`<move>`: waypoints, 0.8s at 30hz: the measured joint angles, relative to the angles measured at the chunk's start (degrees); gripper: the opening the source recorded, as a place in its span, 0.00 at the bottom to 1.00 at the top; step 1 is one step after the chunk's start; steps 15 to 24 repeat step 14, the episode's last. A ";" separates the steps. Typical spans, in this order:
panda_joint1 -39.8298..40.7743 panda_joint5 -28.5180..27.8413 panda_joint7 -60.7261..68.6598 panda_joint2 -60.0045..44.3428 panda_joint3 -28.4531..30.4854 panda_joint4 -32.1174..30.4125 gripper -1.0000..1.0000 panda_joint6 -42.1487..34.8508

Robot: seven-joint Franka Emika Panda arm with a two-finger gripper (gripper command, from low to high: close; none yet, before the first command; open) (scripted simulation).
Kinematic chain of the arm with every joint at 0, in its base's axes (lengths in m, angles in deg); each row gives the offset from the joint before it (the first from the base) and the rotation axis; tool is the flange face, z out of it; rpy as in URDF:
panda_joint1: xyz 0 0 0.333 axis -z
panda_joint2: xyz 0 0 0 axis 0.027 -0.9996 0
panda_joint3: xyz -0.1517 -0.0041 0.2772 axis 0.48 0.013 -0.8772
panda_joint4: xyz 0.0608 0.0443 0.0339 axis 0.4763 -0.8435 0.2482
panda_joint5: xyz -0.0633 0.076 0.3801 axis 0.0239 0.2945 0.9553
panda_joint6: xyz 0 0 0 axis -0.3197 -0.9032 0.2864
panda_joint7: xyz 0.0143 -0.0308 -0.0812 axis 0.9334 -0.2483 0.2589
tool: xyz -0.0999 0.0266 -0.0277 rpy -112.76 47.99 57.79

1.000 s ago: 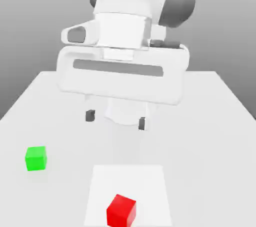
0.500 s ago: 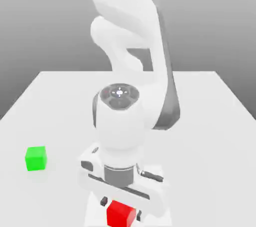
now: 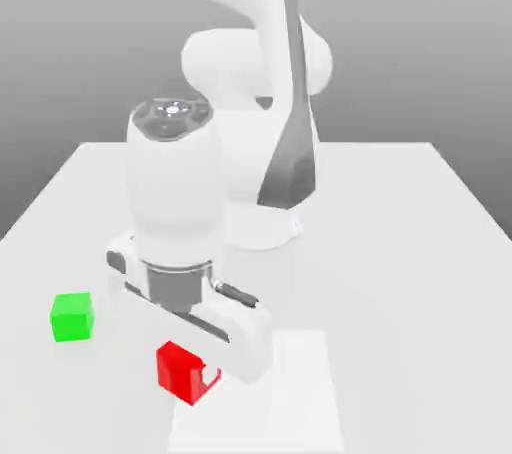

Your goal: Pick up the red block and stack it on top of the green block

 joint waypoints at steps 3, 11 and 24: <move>10.87 -0.27 -4.36 5.69 5.95 -5.18 0.00 -0.37; 16.83 6.70 -3.11 -0.69 6.42 -9.30 0.00 10.06; 17.24 7.30 -2.71 -1.79 5.89 -9.26 1.00 11.09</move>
